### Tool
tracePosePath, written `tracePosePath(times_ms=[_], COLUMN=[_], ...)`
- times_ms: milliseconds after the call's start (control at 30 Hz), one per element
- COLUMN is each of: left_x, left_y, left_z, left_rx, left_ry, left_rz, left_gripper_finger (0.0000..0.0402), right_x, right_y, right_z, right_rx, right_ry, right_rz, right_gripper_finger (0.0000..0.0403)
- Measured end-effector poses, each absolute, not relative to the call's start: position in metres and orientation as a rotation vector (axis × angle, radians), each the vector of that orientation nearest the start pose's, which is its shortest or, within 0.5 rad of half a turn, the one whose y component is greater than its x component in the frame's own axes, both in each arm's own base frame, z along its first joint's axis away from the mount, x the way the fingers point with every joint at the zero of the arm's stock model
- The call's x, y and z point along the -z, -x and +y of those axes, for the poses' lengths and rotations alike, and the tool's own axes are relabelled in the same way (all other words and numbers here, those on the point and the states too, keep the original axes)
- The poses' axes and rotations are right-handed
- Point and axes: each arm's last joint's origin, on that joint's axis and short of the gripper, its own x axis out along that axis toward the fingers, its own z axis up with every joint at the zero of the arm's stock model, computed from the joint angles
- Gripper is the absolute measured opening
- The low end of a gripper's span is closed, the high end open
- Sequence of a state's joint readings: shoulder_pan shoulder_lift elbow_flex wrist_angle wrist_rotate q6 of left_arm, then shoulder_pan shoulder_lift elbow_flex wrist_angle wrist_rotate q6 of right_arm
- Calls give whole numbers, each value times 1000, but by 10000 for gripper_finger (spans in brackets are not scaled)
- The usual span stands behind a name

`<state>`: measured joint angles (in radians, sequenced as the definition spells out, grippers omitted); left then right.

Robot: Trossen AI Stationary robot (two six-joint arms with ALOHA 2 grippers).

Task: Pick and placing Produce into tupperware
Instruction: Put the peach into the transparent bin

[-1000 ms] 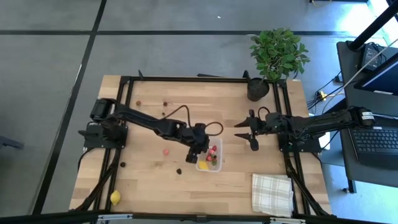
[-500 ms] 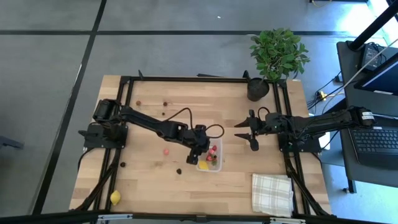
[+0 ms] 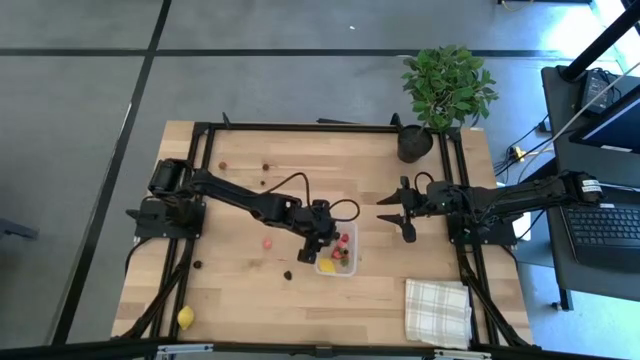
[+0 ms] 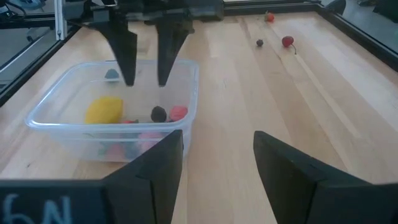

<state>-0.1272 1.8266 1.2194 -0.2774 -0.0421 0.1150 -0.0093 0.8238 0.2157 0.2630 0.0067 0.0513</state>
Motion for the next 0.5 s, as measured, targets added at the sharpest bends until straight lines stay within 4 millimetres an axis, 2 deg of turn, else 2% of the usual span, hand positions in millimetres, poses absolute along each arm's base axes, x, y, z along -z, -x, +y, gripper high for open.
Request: tracePosePath(times_ms=[67, 333, 500], left_x=[-201, -253, -270], left_y=[-374, -332, -303], left_z=[-46, -48, -54], left_rx=[125, 30, 27], left_ry=[-178, -189, -197], left_rz=[897, 925, 1005], left_gripper_finger=[200, 198, 197], right_x=[-174, -172, -172], right_y=[-167, -166, -166], right_z=[-2, -2, -2], right_rx=[25, 25, 29], right_ry=[-52, -52, -74], right_rz=[345, 360, 360], right_gripper_finger=[198, 198, 198])
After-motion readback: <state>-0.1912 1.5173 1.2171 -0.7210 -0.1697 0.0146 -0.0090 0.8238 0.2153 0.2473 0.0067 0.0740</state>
